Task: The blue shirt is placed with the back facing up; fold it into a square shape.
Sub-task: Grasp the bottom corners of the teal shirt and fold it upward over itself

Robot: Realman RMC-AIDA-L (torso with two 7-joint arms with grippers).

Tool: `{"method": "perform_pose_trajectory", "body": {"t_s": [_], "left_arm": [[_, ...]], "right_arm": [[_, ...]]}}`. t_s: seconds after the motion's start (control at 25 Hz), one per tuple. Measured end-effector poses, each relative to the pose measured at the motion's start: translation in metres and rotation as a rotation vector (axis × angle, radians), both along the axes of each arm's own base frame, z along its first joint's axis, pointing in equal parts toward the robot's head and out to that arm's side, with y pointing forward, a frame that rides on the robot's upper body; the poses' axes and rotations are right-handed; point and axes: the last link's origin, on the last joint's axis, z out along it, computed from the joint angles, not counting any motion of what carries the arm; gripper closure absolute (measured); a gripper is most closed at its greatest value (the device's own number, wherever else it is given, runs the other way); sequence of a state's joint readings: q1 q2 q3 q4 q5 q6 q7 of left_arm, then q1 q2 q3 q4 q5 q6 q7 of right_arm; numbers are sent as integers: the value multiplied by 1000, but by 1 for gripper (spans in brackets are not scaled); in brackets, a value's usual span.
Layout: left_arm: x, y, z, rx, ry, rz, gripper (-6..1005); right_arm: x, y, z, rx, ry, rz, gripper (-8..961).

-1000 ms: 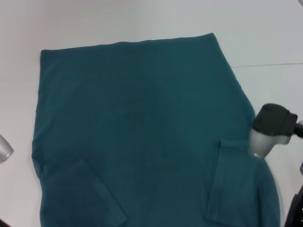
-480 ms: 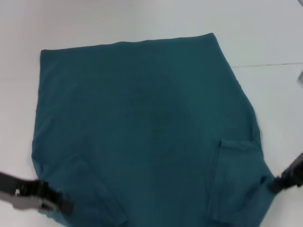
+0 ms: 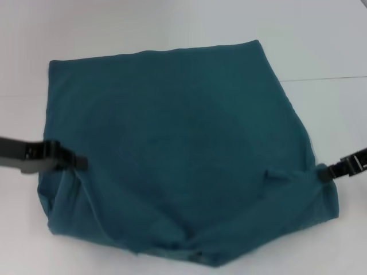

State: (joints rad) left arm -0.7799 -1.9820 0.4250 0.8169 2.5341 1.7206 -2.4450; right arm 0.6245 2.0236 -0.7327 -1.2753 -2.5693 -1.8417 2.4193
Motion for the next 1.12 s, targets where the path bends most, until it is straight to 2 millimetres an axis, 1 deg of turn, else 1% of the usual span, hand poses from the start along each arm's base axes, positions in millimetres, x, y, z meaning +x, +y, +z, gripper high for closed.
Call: {"method": "perform_pose_trajectory", "body": {"t_s": [0.2,0.32,0.6,0.88,1.12], "left_arm": [[0,21,7,145,18,-14,976],[-3,32,12,225,39,-7,976],[-9,40,12,299,75,-17,976],[-11,45,9,324,121,-42,976],[-9,51,9,360,145,-65,976]], "right_arm": [[6,10,5,117,46,-25,888],[10,15,3,153,66,-34,888],[19,27,-2,226,99,-59,888],[23,39,7,325,97,-56,888],[21,49,14,405,104,-37,888]]}}
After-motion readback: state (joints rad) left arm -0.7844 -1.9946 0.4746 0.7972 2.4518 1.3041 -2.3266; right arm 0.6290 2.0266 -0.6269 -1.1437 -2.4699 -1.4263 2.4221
